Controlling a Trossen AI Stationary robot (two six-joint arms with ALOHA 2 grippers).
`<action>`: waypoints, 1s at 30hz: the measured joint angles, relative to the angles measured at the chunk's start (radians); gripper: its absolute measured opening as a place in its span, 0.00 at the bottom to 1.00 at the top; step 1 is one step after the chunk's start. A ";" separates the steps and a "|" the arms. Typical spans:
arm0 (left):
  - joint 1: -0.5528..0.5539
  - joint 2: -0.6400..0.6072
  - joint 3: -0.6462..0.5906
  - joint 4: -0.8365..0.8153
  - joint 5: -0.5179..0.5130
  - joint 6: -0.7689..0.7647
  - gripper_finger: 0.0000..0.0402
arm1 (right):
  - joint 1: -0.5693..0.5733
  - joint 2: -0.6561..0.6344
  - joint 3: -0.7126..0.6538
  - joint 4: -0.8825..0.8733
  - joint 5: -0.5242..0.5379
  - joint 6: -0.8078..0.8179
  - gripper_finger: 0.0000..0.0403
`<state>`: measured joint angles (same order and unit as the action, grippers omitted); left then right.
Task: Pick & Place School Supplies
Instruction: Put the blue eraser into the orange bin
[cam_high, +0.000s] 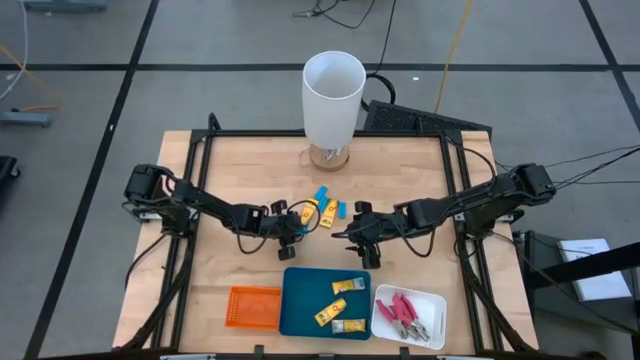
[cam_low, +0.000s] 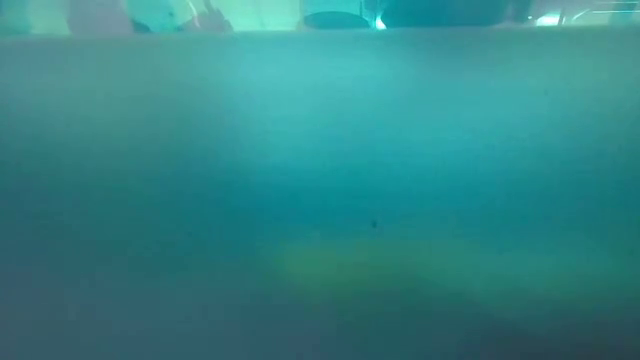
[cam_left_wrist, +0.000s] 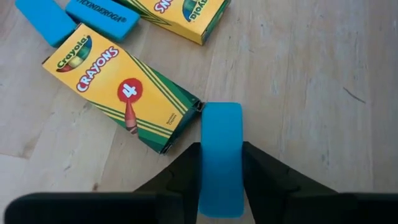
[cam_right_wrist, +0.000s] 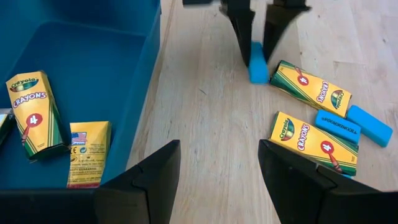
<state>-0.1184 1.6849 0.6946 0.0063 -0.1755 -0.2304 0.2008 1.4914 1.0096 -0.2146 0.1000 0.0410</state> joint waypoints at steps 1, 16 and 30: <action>0.000 -0.012 -0.001 -0.004 0.000 0.000 0.26 | 0.000 0.000 0.000 0.000 0.000 0.000 0.51; -0.012 -0.155 -0.001 -0.031 0.024 0.012 0.27 | 0.000 0.000 -0.007 0.001 0.002 0.017 0.51; -0.109 -0.354 0.001 -0.058 0.202 -0.002 0.27 | 0.000 0.000 -0.010 -0.011 0.002 0.026 0.51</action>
<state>-0.2270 1.3307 0.6952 -0.0522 0.0267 -0.2322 0.2012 1.4918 0.9993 -0.2256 0.1024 0.0666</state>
